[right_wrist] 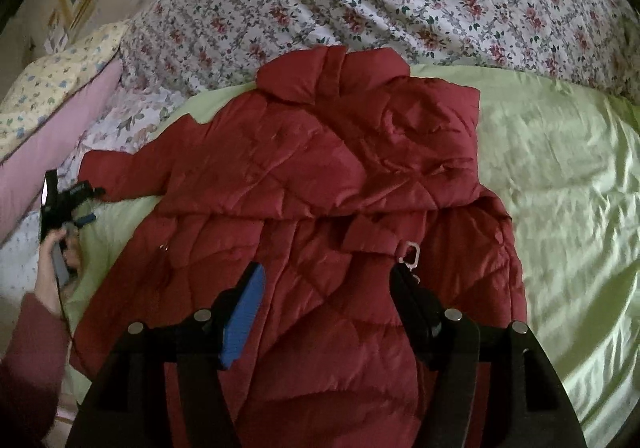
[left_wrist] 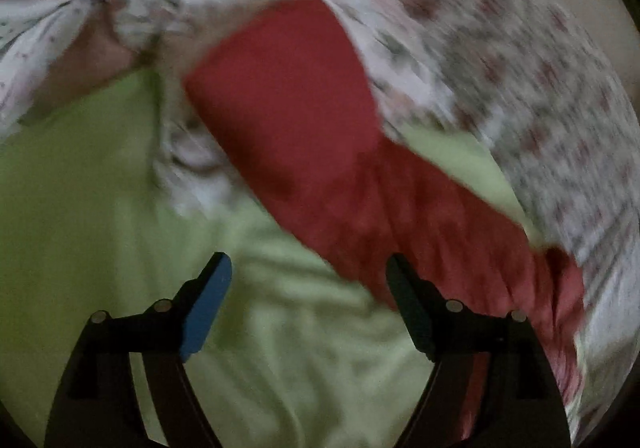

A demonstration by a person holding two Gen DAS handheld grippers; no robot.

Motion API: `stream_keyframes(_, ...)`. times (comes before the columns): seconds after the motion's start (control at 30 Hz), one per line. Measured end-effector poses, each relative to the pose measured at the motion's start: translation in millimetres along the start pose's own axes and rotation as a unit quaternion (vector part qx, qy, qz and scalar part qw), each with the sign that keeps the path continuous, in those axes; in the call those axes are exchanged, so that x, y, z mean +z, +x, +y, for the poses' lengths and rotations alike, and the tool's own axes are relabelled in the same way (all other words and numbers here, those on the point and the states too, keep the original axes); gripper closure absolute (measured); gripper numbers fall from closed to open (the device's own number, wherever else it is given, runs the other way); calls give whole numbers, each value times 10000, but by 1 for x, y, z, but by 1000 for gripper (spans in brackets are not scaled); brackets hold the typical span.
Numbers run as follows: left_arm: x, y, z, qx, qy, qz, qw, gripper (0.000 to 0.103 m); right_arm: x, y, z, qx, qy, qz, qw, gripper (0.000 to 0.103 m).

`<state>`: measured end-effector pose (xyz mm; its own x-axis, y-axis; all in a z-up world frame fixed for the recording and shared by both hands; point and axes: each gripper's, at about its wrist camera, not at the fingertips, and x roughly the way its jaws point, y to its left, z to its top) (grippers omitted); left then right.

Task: Fold large clothes

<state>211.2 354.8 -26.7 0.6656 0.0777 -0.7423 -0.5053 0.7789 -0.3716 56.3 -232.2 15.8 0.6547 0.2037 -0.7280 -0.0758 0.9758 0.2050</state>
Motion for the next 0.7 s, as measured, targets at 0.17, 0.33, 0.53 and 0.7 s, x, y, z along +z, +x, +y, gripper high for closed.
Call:
stream_keyframes(0.17,30,22,19,65,-211,-167,9996,23,-6,-4,4,-39,35,-2,10000,37)
stream_keyframes(0.33,43,37,18,-185,-109,-187,9996,72,-10,0,8,-49,24,99,9999,37)
stream_keyframes(0.53,27,4,-12,-568,420,-398,9967,93,-12,-1,5,3,62,72,10000,37)
stream_keyframes(0.7,2,-36,-54,-1186,724,-506,9890,94,-9,0,-1,118,156,65,9998,37)
